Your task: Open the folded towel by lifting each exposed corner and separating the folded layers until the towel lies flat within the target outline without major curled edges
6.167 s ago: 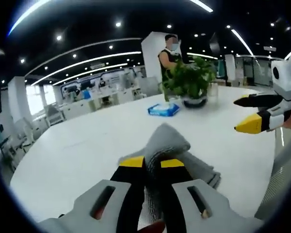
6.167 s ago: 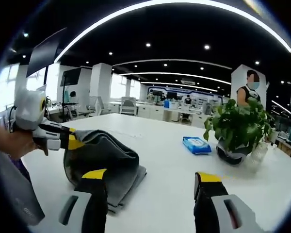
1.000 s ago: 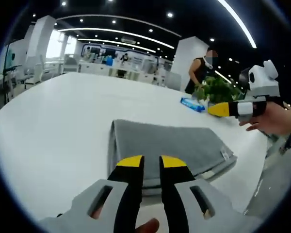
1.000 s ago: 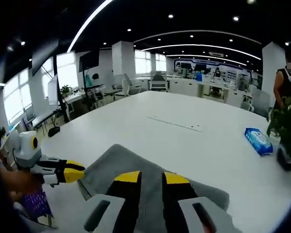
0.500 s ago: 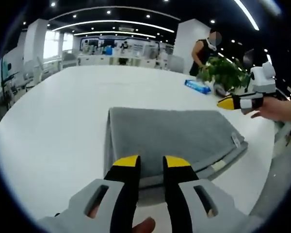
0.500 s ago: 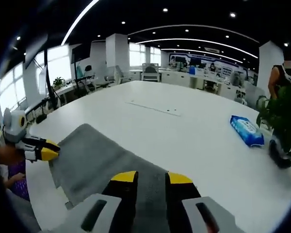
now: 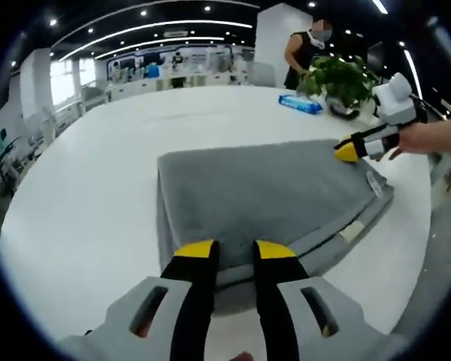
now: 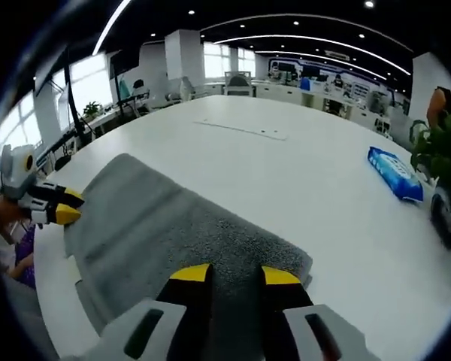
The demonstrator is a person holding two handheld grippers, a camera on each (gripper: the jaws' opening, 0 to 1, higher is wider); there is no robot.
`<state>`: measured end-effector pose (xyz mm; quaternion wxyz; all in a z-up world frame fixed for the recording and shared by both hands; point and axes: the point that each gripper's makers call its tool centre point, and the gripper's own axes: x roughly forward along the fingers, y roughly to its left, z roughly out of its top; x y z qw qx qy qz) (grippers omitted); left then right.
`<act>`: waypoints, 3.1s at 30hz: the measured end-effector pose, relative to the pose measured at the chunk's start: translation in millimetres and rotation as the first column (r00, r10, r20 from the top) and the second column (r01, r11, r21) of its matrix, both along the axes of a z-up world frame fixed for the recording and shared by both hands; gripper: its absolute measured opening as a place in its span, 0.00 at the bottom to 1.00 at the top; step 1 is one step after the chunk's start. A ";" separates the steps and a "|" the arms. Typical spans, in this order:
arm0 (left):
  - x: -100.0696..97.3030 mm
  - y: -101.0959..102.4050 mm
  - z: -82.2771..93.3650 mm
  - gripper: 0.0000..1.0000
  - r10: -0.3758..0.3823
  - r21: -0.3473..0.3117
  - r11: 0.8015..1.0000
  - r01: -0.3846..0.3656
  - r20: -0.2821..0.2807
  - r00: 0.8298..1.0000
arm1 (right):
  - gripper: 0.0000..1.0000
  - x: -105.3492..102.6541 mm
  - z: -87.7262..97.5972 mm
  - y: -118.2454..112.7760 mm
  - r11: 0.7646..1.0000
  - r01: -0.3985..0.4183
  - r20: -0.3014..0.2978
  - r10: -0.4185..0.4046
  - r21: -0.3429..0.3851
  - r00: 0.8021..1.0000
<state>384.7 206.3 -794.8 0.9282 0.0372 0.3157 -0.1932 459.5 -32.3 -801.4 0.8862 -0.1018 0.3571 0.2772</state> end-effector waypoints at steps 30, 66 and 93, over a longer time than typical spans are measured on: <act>38.9 -18.7 -5.7 0.18 -0.257 0.092 0.958 0.271 -0.142 0.956 | 0.23 -47.6 -4.0 -28.9 0.999 0.010 -0.164 -0.017 -0.045 0.986; 110.6 -62.9 -7.9 0.18 -0.570 0.195 0.758 0.623 -0.266 0.777 | 0.26 -105.3 -3.2 -30.8 0.993 0.107 -0.193 -0.113 -0.044 0.975; 144.1 -97.7 -9.5 0.18 -0.697 0.231 0.589 0.775 -0.340 0.631 | 0.30 -144.5 -3.0 -4.9 0.993 0.118 -0.174 -0.119 -0.019 0.977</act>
